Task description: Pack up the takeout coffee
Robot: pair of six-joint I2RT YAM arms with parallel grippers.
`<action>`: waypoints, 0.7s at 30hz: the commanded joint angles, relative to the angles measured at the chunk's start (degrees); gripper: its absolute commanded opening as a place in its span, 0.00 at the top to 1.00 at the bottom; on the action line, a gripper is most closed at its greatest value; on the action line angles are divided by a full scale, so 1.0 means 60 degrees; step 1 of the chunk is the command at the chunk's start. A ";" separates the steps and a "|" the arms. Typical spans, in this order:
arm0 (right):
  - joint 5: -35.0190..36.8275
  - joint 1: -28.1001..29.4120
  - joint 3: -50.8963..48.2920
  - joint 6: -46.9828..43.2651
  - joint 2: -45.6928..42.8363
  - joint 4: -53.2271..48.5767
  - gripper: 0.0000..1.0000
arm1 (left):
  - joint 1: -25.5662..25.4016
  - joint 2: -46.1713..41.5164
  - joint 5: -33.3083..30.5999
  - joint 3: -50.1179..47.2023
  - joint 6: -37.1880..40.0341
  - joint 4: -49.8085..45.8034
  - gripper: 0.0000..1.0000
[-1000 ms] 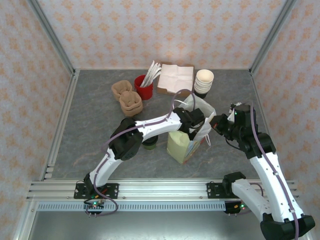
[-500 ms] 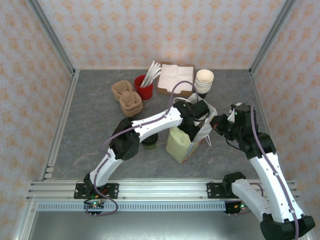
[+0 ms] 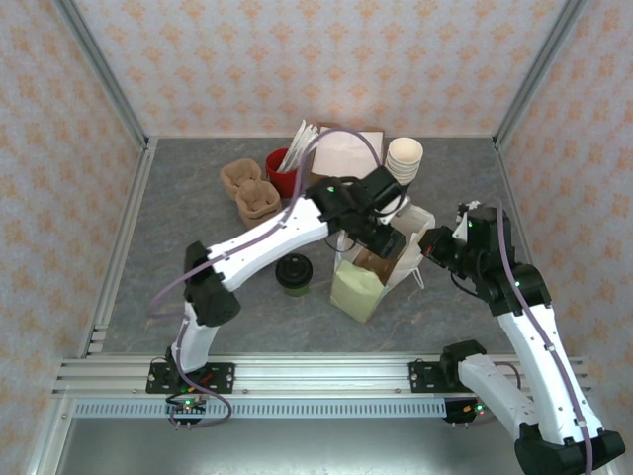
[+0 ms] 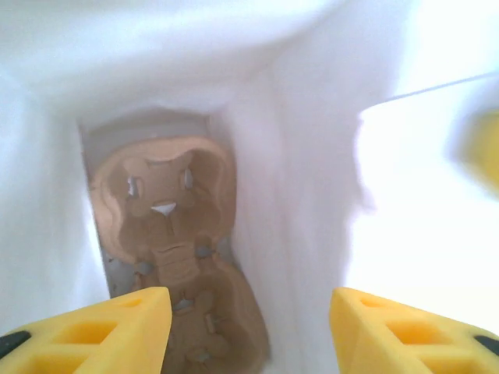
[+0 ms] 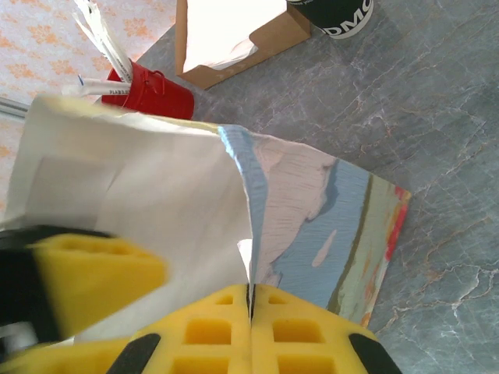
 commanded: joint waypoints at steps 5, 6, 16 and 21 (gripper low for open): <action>-0.0491 -0.0037 0.0289 -0.1208 -0.0319 0.1057 1.00 | 0.0040 -0.2068 -0.0327 -0.0243 0.0186 0.1296 0.42; -0.0668 -0.0036 0.0286 -0.1451 -0.0408 0.1234 1.00 | 0.0061 -0.2301 -0.0581 -0.0389 0.0150 0.1510 0.42; -0.1564 -0.0035 0.0092 -0.2689 -0.0857 0.1849 1.00 | 0.0581 -0.3351 -0.2953 -0.0991 0.0122 0.2175 0.42; -0.1470 -0.0035 0.0139 -0.2447 -0.0744 0.1808 1.00 | 0.0964 -0.3435 -0.2843 -0.1250 0.0055 0.2203 0.42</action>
